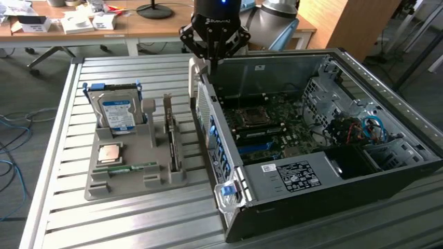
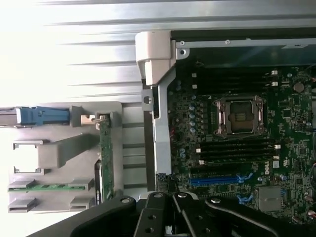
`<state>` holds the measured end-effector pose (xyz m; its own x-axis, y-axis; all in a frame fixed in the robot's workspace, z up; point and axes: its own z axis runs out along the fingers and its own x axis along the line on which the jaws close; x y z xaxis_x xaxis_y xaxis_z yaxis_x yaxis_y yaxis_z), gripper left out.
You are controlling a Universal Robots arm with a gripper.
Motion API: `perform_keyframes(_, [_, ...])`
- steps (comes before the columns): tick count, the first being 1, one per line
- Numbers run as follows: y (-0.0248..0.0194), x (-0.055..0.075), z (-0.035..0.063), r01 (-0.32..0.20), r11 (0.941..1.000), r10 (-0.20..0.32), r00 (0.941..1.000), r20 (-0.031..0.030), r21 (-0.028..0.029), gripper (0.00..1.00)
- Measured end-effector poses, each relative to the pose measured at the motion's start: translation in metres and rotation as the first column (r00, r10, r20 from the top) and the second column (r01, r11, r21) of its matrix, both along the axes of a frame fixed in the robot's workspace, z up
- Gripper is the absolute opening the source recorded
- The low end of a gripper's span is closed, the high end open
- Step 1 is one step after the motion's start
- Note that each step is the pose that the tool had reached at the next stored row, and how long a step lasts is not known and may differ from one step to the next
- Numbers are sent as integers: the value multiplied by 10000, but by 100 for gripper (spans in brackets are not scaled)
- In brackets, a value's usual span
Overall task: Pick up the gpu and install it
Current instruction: 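Reach for the gpu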
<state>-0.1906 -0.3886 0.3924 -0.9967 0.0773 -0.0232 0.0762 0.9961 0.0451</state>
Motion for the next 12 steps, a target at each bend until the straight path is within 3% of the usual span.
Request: perform_keyframes(12, [22, -226, -6, 5, 10000, -5, 10000, 1, 0, 11])
